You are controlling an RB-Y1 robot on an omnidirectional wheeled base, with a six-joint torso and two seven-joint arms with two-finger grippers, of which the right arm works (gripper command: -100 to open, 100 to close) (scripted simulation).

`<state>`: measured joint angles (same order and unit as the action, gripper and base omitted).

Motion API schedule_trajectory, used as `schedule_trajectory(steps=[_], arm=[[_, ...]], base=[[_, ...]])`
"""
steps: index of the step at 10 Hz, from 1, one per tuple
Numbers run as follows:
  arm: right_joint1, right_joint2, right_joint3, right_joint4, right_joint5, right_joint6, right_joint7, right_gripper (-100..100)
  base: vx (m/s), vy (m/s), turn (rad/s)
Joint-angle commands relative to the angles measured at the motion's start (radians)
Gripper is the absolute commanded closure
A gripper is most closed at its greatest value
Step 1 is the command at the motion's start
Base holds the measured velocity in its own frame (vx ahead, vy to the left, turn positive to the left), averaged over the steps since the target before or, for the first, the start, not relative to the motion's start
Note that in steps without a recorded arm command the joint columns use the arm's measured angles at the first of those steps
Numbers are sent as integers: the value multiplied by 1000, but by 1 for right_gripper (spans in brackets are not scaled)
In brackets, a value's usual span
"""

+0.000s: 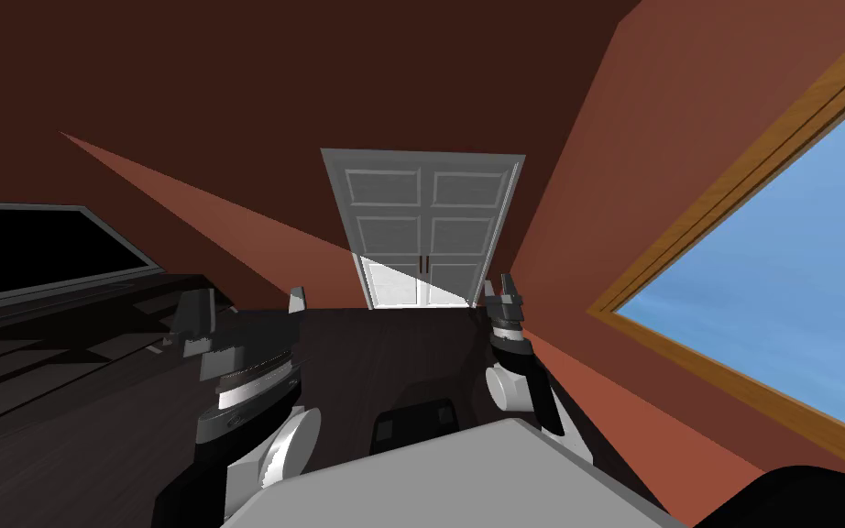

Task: Pull the door open

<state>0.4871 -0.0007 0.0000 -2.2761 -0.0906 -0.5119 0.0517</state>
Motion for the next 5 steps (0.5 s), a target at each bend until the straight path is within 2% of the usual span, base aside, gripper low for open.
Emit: schedule_trajectory(steps=[1,5], arm=[[-2,-13,6,30,-16,-9,-34,-100],[-6,-35,18,88,-47,-28,-98,-100]], base=[[-3,-48,40],[145,15,28]])
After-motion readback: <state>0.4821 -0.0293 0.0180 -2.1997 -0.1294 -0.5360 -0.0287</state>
